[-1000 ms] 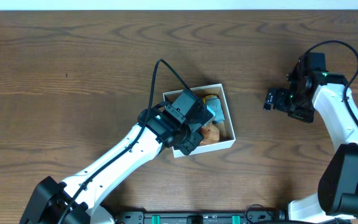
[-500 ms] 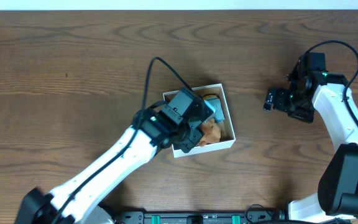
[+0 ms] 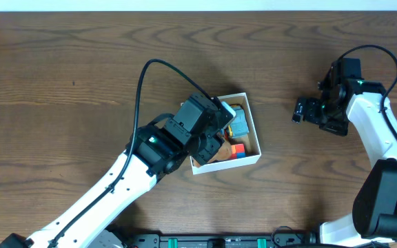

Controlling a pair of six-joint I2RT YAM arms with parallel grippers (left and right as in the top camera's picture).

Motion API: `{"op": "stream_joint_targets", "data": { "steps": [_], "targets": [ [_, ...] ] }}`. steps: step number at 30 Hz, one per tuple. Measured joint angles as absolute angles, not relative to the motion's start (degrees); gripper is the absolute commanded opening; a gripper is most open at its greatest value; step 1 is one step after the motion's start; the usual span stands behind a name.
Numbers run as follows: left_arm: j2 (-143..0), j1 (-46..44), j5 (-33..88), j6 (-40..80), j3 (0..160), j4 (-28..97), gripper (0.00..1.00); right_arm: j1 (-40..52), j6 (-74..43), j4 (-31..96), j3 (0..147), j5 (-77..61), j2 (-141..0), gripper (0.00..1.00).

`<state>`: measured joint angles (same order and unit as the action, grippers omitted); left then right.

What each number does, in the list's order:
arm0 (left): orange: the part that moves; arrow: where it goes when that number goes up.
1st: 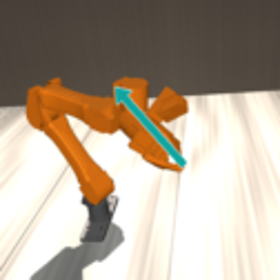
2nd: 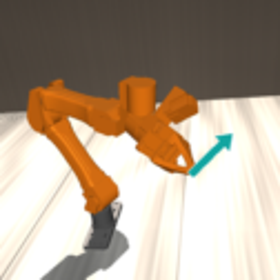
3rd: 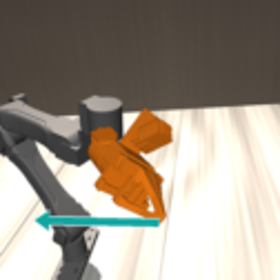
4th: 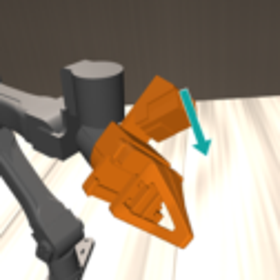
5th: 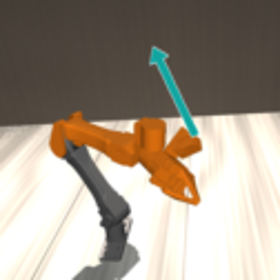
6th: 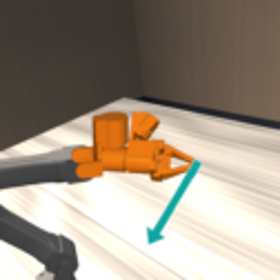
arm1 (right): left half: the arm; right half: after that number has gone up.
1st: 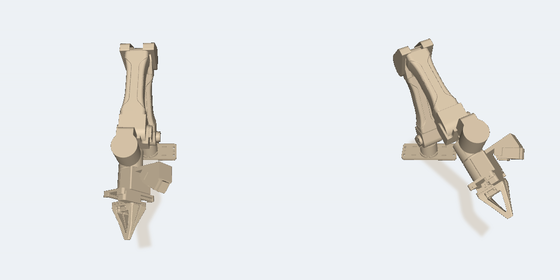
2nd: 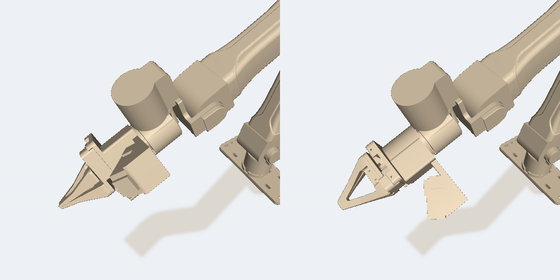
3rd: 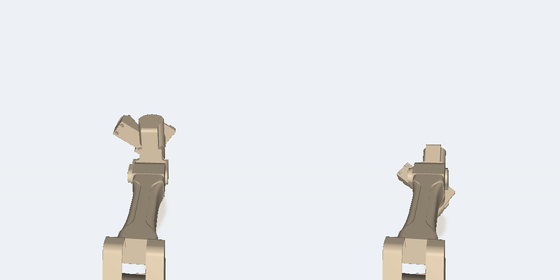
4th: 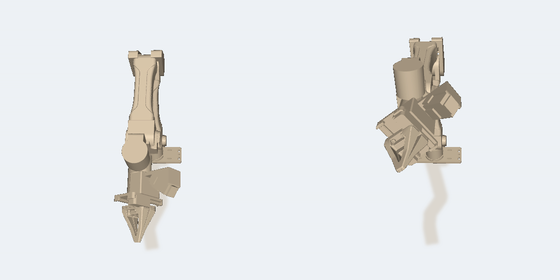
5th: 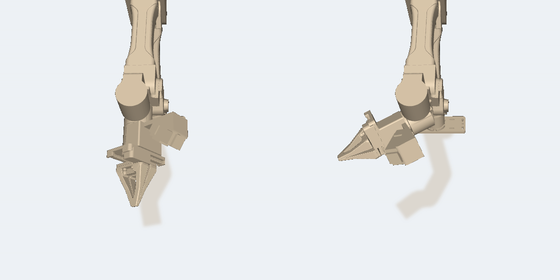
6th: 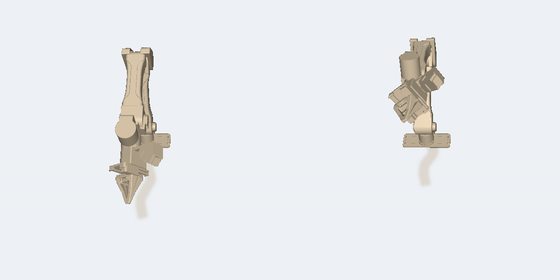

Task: Pack container
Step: 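Lower the plush into the box's lower-left corner and open the left gripper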

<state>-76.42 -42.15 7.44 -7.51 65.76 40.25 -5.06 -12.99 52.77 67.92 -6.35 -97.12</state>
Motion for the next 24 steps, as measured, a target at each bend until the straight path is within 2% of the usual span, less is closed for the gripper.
{"op": "stream_joint_targets", "data": {
  "steps": [7,10,16,24],
  "targets": [
    [-76.51,-42.15,6.76,-7.51,65.76,39.86,0.46,-5.06,-12.99,52.86,67.92,-6.33,-97.12,0.99],
    [-76.51,-42.15,5.39,-7.33,65.76,39.72,0.27,-5.06,-12.99,52.86,67.92,-6.33,-97.12,0.99],
    [-76.99,-42.15,4.43,-6.76,65.76,42.87,0.06,-5.06,-12.99,52.86,67.92,-6.33,-97.12,0.99],
    [-82.91,-42.15,5.91,-5.06,65.76,45.50,0.06,-5.06,-12.99,52.88,67.92,-6.33,-97.12,0.99]
  ]
}}
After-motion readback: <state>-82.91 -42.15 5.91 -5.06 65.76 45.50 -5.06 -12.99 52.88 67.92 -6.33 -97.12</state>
